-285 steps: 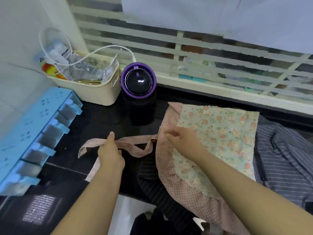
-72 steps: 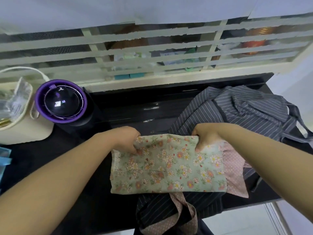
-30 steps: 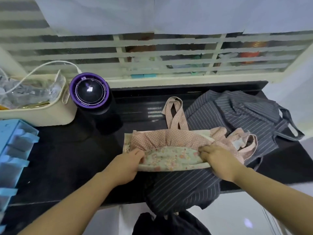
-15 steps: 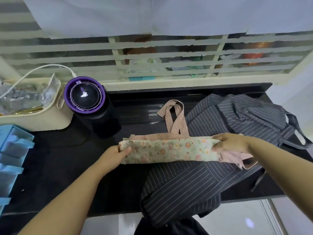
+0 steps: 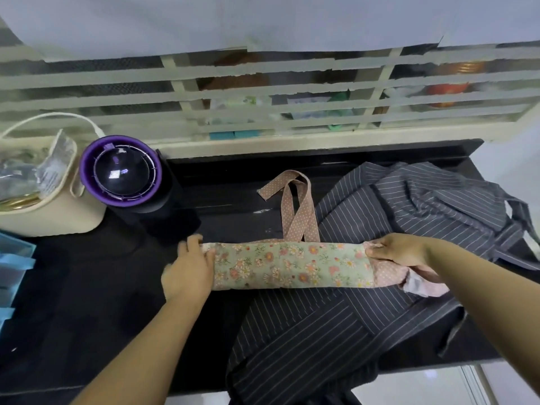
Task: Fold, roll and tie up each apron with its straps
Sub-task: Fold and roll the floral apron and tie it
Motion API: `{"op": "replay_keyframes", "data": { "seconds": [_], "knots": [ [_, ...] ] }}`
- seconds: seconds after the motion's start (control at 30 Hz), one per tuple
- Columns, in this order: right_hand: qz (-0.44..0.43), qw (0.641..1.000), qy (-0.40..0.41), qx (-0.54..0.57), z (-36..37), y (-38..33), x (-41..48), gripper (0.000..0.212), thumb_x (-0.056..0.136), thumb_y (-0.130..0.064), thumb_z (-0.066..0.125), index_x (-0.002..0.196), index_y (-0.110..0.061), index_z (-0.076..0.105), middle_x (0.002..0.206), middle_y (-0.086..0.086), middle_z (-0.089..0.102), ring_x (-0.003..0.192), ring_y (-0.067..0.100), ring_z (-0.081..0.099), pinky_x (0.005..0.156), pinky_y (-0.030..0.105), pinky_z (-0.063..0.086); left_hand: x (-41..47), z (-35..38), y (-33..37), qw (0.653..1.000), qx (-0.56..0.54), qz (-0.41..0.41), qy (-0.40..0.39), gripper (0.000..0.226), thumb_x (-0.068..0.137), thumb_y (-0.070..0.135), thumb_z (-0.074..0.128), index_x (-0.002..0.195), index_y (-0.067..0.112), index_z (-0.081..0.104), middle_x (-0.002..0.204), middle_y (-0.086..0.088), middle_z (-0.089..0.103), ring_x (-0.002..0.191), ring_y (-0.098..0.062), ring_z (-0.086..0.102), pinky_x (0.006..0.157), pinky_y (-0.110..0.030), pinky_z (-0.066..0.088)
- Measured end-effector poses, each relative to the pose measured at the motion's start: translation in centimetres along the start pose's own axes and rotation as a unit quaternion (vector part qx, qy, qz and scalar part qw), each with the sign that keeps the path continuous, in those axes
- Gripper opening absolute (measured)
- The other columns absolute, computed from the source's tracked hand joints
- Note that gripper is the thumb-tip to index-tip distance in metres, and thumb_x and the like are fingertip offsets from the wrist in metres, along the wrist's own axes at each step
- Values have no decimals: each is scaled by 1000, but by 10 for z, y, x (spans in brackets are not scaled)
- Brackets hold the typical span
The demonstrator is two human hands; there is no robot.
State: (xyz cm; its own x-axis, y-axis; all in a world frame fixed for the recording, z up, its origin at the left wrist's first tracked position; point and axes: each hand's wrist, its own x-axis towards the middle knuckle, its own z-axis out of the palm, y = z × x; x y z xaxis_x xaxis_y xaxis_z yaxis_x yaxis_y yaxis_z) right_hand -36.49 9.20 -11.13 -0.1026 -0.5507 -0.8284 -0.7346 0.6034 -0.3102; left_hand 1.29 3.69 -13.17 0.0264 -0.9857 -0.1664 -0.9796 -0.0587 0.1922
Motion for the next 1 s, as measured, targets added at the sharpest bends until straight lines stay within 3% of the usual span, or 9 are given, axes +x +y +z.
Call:
{"op": "replay_keyframes", "data": {
  "seconds": [0.1,0.2,0.33,0.47,0.53,0.67,0.8,0.87,1.0],
  "knots": [
    [6,999,13,-47,1,-1,4,44,97,-46,46,126,-15,58,117,2,64,107,19,58,103,37,38,-4,-2,24,965,74,194,160,48,76,14,74,122,13,61,124,-12,54,98,-34,62,104,-62,31],
    [6,999,10,-52,0,-2,5,42,98,-45,45,122,-14,60,112,1,65,103,18,59,100,35,39,-27,15,68,894,64,431,104,35,90,31,57,123,20,62,137,-6,53,126,-28,52,110,-66,19],
    [8,999,3,-36,1,1,10,41,99,-44,44,120,-13,60,110,1,65,101,17,59,102,38,39,-34,39,85,898,105,419,-90,67,94,64,5,152,30,10,161,0,10,147,-19,2,116,-52,-2],
    [15,999,9,-41,1,-3,9,35,101,-36,42,109,-8,60,95,3,63,84,16,58,85,31,44,-23,41,89,881,148,420,-158,89,83,80,17,149,32,-19,156,5,-27,145,-16,-19,117,-49,-14],
    [-11,985,122,-123,9,-10,3,25,100,-29,45,107,-8,57,88,3,56,79,18,52,74,29,42,-22,41,91,880,152,418,-167,94,79,82,18,149,32,-19,156,4,-26,146,-17,-18,116,-49,-14],
    [-207,853,479,-5,43,-28,-46,3,86,-14,62,88,-16,63,85,-6,60,84,14,53,73,23,42,-21,37,93,888,111,410,-177,80,81,76,-6,149,35,-16,156,7,-24,146,-14,-18,116,-46,-16],
    [-104,847,249,457,100,-42,-75,8,87,-16,66,84,-9,63,75,1,63,67,13,57,56,15,46,-22,36,94,894,80,403,-178,74,77,55,-21,149,37,-14,156,10,-22,145,-11,-17,117,-44,-15],
    [3,742,95,664,123,-45,-69,18,87,-24,67,96,-10,62,92,9,66,82,20,64,65,24,52,-23,37,93,897,73,399,-176,76,76,52,-21,149,37,-13,157,10,-20,145,-11,-17,117,-43,-15],
    [23,567,102,817,131,-55,-50,19,87,-22,66,100,-10,60,107,13,64,100,24,61,87,30,50,-22,38,93,899,65,394,-178,76,75,50,-19,150,38,-10,158,10,-16,146,-10,-13,118,-43,-13]
  ]
}}
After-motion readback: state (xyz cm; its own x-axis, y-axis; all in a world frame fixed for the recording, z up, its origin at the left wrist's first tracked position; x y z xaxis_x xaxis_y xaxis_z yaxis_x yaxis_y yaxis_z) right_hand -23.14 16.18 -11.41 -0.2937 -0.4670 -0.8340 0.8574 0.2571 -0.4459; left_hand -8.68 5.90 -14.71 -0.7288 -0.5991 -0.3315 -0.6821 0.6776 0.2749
